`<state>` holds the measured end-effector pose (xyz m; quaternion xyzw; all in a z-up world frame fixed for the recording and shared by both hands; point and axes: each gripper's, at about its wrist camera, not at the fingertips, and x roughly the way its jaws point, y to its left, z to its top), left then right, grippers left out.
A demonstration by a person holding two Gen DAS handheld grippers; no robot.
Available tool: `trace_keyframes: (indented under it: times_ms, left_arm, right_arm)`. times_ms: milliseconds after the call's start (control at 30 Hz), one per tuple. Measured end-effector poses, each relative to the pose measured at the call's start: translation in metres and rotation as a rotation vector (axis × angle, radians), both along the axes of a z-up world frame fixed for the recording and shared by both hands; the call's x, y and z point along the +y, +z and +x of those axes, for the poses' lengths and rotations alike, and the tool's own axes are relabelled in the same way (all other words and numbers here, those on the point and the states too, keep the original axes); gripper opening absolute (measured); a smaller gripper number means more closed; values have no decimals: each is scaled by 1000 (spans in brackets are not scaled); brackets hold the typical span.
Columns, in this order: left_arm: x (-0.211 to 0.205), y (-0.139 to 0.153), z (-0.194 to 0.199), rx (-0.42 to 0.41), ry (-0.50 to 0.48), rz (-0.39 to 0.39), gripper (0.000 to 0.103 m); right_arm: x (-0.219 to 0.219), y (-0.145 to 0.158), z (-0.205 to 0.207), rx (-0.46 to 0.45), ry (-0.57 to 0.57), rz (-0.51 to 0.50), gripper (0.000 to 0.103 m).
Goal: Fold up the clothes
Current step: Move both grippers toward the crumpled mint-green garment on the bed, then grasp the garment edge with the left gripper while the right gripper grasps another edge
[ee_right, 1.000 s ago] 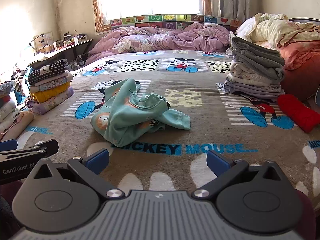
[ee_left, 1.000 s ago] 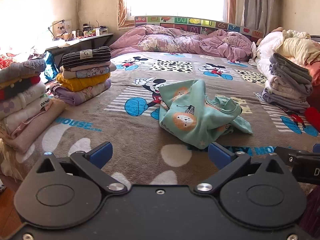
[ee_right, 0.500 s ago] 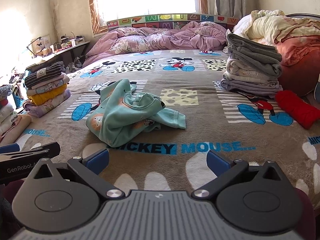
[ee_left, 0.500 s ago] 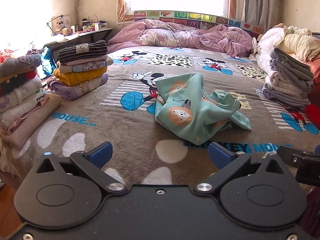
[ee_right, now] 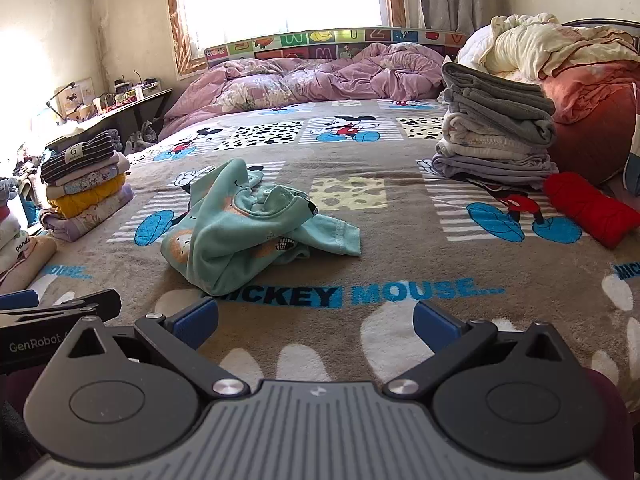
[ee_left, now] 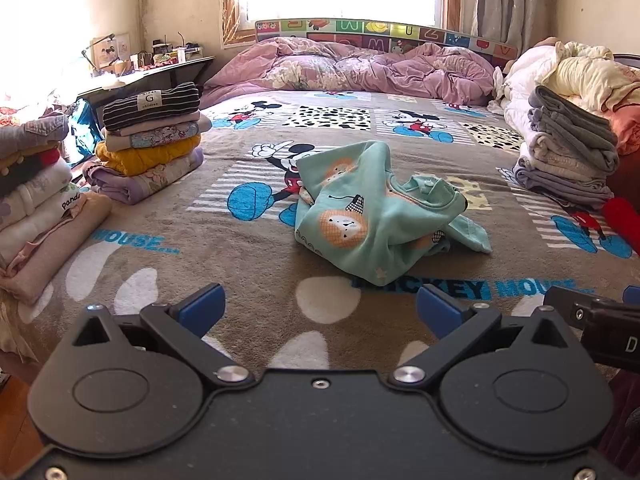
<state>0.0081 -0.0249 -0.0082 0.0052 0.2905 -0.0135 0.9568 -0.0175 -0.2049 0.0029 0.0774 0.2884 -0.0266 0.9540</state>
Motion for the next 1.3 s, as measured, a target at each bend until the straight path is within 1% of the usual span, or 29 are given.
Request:
trace_keyframes:
  times_ms: [667,800,867,1100,1300]
  left_arm:
    - [-1,5,-3,-1,-14,-1,103]
    - [-2,7,1,11,-14,-1,103]
    - [-5,7,4,18,-23,-2,103]
    - [-18,5,29,30,-32,36,103]
    - [-19,-12,66,88,-26,49,103]
  right_arm:
    - [-1,1,-3,-14,1,-2,103]
    - [-4,1,0,-16,1,6,103]
    - [-6,0,6,-17,8,14,103]
    - [-16,-7,36,-20,33,35,103]
    - [-32,-26,85,-15,36,62,103]
